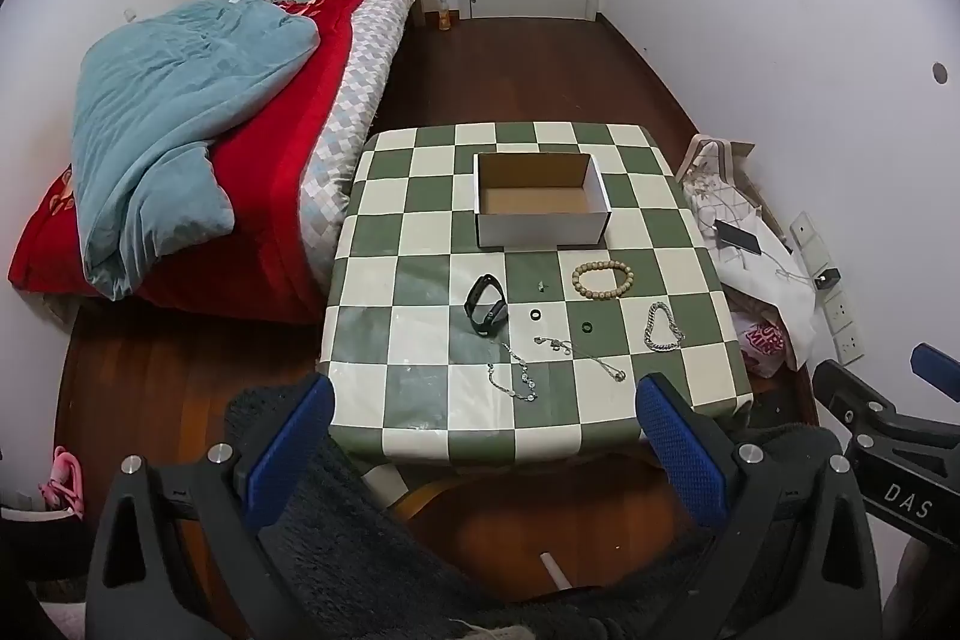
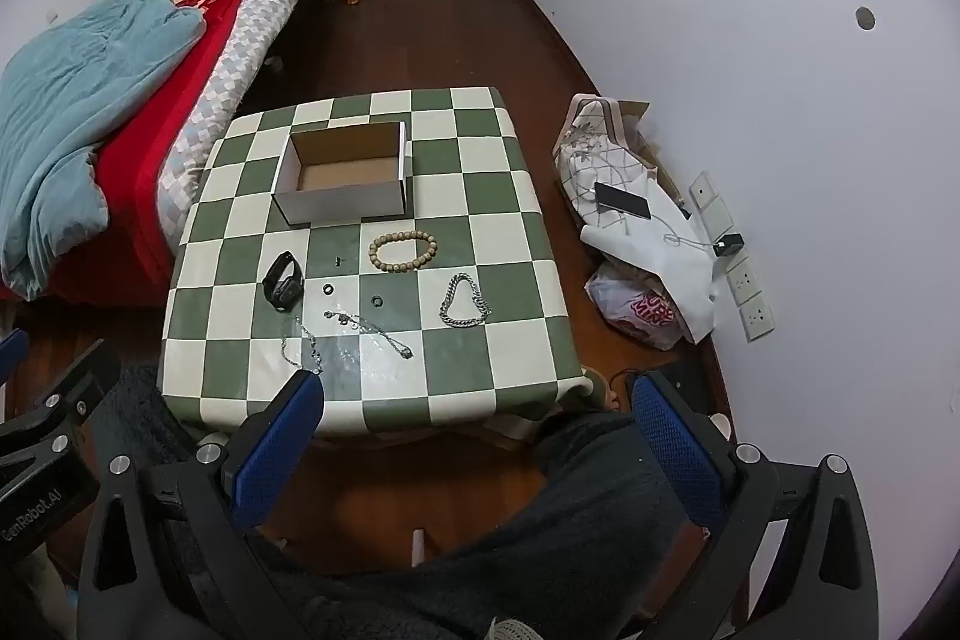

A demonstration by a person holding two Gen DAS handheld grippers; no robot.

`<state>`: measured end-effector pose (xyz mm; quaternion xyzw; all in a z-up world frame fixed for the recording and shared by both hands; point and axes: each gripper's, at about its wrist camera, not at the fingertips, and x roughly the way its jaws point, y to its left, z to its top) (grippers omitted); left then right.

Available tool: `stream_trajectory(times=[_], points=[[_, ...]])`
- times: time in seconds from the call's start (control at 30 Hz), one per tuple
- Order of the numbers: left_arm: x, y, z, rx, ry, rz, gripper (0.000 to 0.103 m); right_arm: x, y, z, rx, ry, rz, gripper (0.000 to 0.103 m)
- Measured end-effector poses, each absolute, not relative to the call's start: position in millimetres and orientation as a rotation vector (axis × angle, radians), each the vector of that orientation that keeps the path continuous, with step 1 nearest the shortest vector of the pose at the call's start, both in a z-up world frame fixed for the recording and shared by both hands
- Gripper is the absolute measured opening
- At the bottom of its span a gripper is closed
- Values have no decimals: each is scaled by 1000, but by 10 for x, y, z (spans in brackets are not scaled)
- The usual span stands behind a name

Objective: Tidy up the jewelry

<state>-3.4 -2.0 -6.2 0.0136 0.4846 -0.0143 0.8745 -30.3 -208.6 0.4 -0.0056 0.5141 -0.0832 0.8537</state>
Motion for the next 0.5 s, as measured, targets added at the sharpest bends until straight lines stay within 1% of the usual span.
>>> stream_trajectory(times=[0.5], points=[[-35,-71,-44,31,1018,-36,102,-316,-2075,18,-13,1082,-173,103]])
